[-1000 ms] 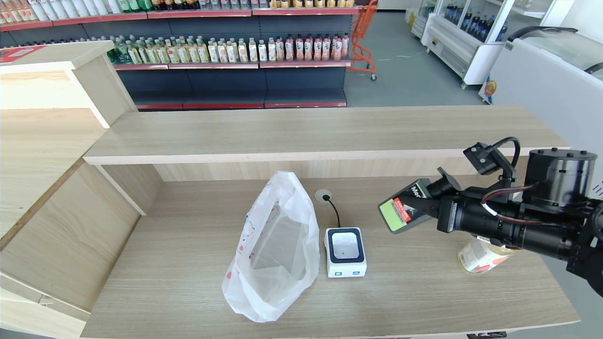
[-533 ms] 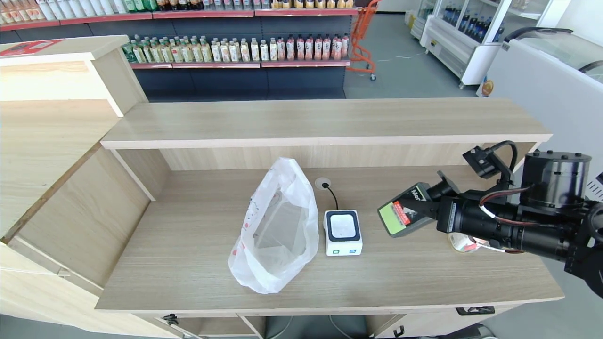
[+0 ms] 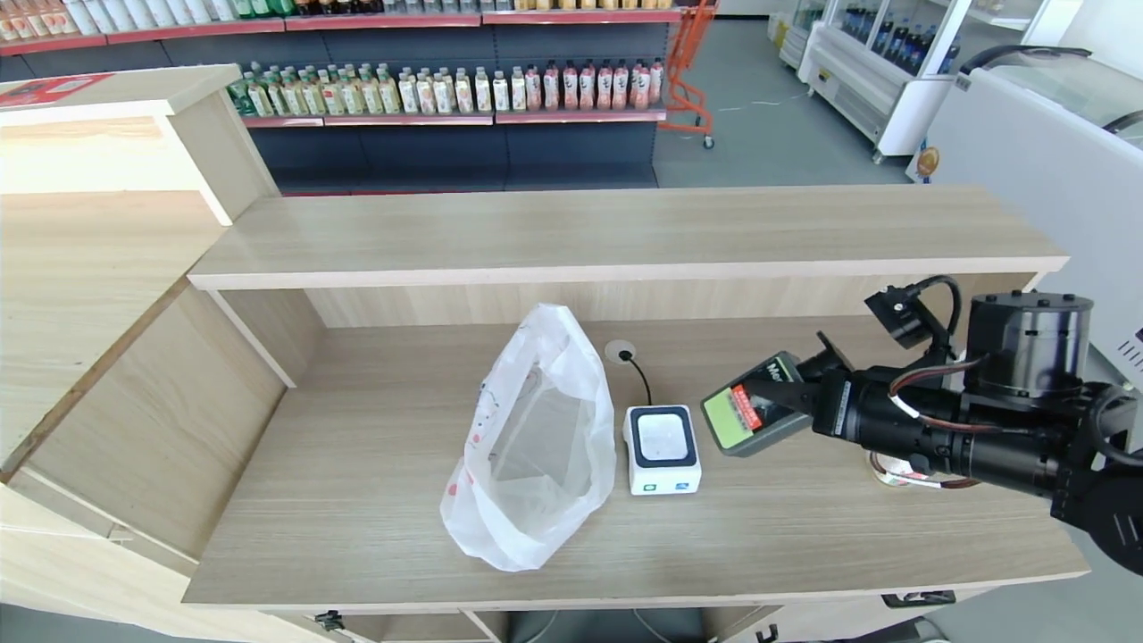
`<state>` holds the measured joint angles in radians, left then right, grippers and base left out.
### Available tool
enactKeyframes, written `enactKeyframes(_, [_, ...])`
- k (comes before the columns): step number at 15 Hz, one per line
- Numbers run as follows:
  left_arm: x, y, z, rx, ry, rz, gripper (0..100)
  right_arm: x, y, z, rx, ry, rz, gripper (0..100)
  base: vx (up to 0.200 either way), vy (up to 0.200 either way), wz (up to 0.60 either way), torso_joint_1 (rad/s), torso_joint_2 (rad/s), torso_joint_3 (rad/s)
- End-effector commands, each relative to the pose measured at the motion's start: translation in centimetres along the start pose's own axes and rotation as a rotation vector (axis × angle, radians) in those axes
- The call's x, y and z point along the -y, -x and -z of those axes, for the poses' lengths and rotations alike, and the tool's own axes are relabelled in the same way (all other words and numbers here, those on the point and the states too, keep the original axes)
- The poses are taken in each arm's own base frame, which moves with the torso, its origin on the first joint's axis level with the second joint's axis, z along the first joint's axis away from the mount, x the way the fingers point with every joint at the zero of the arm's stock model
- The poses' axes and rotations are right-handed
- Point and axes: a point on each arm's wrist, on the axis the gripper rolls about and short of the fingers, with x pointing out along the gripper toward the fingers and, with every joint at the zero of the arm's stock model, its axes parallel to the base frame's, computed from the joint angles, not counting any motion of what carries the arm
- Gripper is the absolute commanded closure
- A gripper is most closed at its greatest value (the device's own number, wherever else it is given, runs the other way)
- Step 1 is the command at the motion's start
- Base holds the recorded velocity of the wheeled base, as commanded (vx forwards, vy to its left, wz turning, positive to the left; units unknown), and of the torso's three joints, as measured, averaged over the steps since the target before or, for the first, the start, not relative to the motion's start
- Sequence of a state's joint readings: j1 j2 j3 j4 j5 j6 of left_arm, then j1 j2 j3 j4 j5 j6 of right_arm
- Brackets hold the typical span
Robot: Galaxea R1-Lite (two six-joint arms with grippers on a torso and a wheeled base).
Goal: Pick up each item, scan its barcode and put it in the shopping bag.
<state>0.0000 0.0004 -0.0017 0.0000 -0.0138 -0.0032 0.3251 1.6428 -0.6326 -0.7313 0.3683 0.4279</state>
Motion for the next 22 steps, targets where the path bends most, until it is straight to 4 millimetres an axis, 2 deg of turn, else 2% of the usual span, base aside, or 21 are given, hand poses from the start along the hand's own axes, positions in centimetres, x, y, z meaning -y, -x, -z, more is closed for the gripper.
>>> enactKeyframes(1, [0.0,0.0,0.0,0.002,0.000,0.000,0,0.2,-0.8,0.8,-0.033,-0.009,0.004,100,0.000,0.200,0.00,0.032,0.02,-0.007])
enactKeyframes(5, [0.0,0.0,0.0,0.002,0.001,0.000,0,1.4,-4.1,3.2,-0.119,0.086,0.080,100,0.000,0.000,0.00,0.000,0.00,0.000])
enactKeyframes(10, [0.0,0.0,0.0,0.002,0.001,0.000,0,1.5,-9.3,4.9,-0.168,0.205,0.105,100,0.000,0.000,0.00,0.000,0.00,0.000])
enactKeyframes(12, [0.0,0.0,0.0,0.002,0.001,0.000,0,1.9,-11.1,6.3,-0.193,0.222,0.148,100,0.000,0.000,0.00,0.000,0.00,0.000])
enactKeyframes(16, [0.0,0.0,0.0,0.002,0.001,0.000,0,3.2,-14.7,8.5,-0.211,0.413,0.157,100,0.000,0.000,0.00,0.000,0.00,0.000])
enactKeyframes(18, [0.0,0.0,0.0,0.002,0.001,0.000,0,2.6,-16.7,9.5,-0.195,0.501,0.112,100,0.000,0.000,0.00,0.000,0.00,0.000])
enactKeyframes(22, [0.0,0.0,0.0,0.002,0.001,0.000,0,1.0,-20.0,9.2,-0.108,0.530,0.048,100,0.000,0.000,0.00,0.000,0.00,0.000])
